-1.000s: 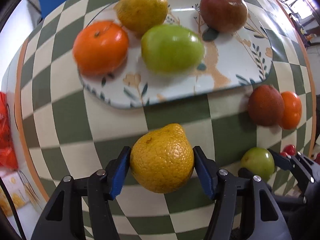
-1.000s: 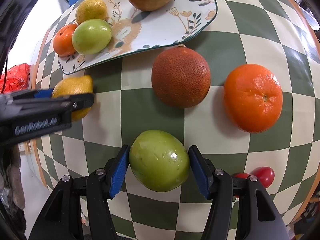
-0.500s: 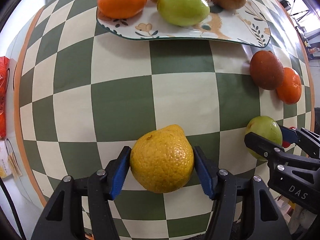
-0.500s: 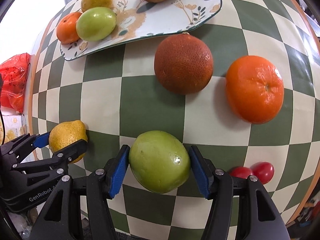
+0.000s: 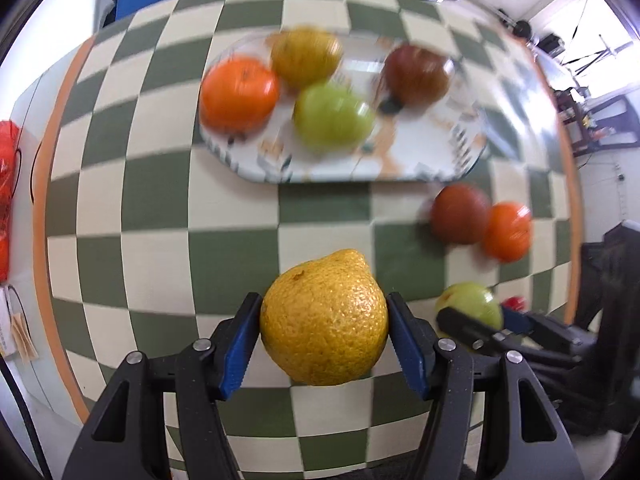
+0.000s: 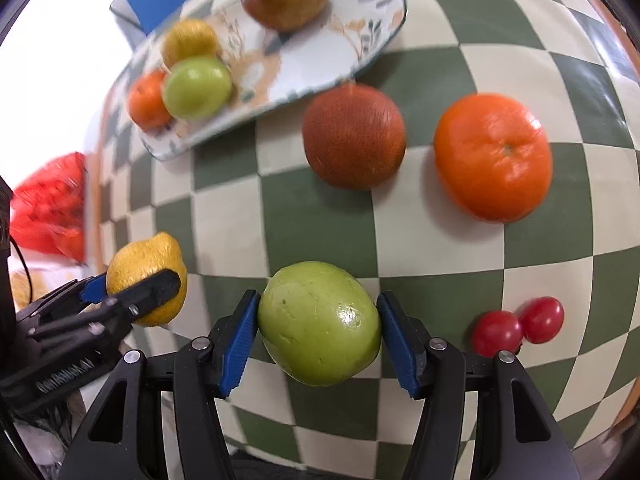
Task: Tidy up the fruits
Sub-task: 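Carry the green apple and yellow orange over the plate, then open both tools to release the fruits on the plate, then withdraw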
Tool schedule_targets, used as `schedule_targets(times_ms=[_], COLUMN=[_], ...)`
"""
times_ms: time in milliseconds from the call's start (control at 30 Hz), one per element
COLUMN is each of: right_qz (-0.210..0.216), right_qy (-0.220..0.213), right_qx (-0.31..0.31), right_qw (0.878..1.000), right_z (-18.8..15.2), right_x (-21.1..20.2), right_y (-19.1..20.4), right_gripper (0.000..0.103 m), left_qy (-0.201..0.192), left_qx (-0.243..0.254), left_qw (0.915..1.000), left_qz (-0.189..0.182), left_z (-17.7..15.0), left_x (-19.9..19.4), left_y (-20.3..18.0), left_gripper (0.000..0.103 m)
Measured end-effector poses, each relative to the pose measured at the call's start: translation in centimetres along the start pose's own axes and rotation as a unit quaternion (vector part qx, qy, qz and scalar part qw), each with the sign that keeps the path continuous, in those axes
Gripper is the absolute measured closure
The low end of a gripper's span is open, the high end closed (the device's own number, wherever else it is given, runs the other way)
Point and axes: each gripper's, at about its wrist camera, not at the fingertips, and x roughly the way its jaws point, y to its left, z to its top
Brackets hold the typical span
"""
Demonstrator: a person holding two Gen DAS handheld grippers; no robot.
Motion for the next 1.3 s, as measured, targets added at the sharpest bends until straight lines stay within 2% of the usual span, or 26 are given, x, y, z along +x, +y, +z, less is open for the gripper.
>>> schedule_targets(times_ms=[100,167,300,433,533,667,767,967,1000,1067,1100,1200,1300], right_qz=[0.028,0.039,0.038,0.02,0.004,-0.017,-0.035,-0.06,-0.062,-0.053,-0.045,-0.038,-0.058], right_qy=[-0.022,-0.04,-0.069,-0.078,-0.074,-0.059,-0.045,-0.021,-0.015,-0.015,-0.016,-0.02,-0.03], right_qx=[0.016,0.019,0.02,0.015,0.013,0.005,-0.012,-0.031,-0.03,-0.028,-0.025,-0.021,-0.022], right_qw=[0.999,0.998,0.997,0.997,0.997,0.998,0.998,0.998,0.998,0.998,0.999,0.999,0.998], right_z=[1.1,2.3,6.4,10.7,13.2,15.3,16.2,16.8,16.9,16.7,16.6,16.4,15.7], right_x=[-2.5,-4.1,-6.0,-6.0,-5.1,-3.9,-2.8,-0.6,-0.3,-0.2,-0.2,-0.6,-1.4], right_y=[-0.3,-0.3,0.3,0.8,1.3,1.5,1.9,2.4,2.3,2.0,2.0,1.8,1.7], right_gripper=[0.041,0.041,0.041,0.041,0.041,0.041,0.041,0.04,0.04,0.037,0.031,0.024,0.013], left_qy=[-0.02,-0.027,-0.031,0.002,0.042,0.083,0.087,0.091,0.084,0.074,0.071,0.063,0.045], left_qx=[-0.001,-0.001,0.012,0.025,0.021,0.025,0.03,0.024,0.027,0.03,0.027,0.018,0.013], left_qw=[0.9994,0.9987,0.9989,0.9997,0.9989,0.9961,0.9952,0.9952,0.9957,0.9963,0.9967,0.9975,0.9983], left_qz=[-0.028,-0.043,-0.033,0.0,0.006,0.014,0.031,0.03,0.029,0.032,0.029,0.029,0.036], left_z=[3.6,7.1,13.3,19.0,21.1,22.3,22.7,22.8,22.8,22.8,22.7,22.4,21.3], left_x=[-2.8,-3.8,-3.7,-0.5,2.3,5.4,6.4,7.1,6.9,6.7,6.5,5.9,5.1], left_y=[-0.4,-1.1,-2.2,-2.8,-2.8,-2.9,-3.0,-2.8,-2.8,-3.1,-2.9,-2.4,-1.9], left_gripper=[0.043,0.043,0.043,0.043,0.043,0.043,0.043,0.041,0.039,0.014,0.012,0.012,0.012])
